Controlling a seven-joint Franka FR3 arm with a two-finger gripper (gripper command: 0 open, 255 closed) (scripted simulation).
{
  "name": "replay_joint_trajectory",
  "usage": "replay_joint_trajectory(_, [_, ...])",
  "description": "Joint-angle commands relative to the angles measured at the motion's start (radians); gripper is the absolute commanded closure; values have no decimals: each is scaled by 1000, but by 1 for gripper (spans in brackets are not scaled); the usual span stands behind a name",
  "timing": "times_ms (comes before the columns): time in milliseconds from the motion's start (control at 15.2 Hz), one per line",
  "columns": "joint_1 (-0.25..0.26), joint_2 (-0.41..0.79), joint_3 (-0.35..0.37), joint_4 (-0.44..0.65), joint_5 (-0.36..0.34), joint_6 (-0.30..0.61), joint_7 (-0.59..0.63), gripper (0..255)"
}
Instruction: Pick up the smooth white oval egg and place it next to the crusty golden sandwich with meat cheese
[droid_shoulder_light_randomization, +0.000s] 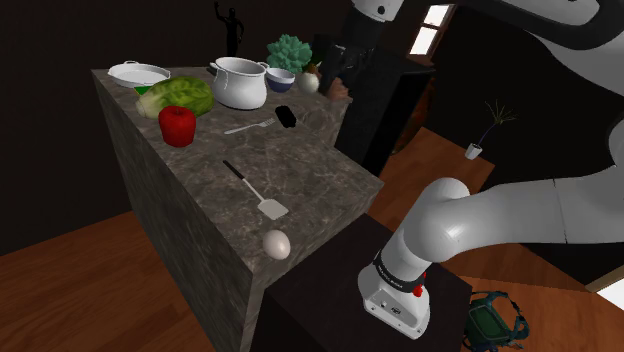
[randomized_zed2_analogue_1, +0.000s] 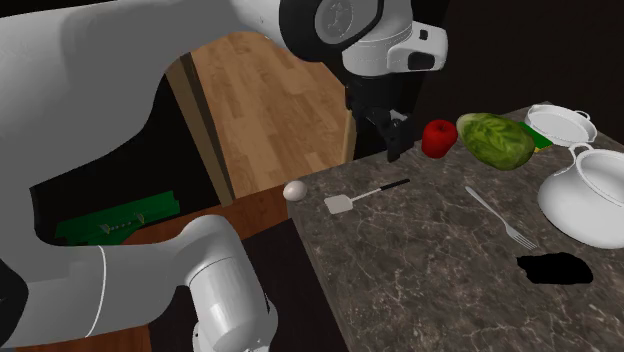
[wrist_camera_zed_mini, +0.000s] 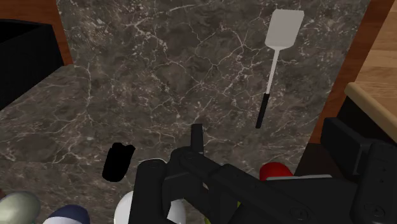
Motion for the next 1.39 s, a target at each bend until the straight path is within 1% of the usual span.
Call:
replay_joint_trajectory(0, [0, 0, 0, 0, 0, 0, 0, 0])
replay_joint_trajectory(396, [34, -57, 66, -186, 68, 100, 80, 0])
replay_joint_trajectory(726, [75, -79, 132, -319, 137, 192, 148, 0])
replay_joint_trajectory(1056, [127, -69, 210, -430, 219, 297, 220, 0])
replay_joint_trajectory(1320, [174, -31, 280, -501, 292, 395, 278, 0])
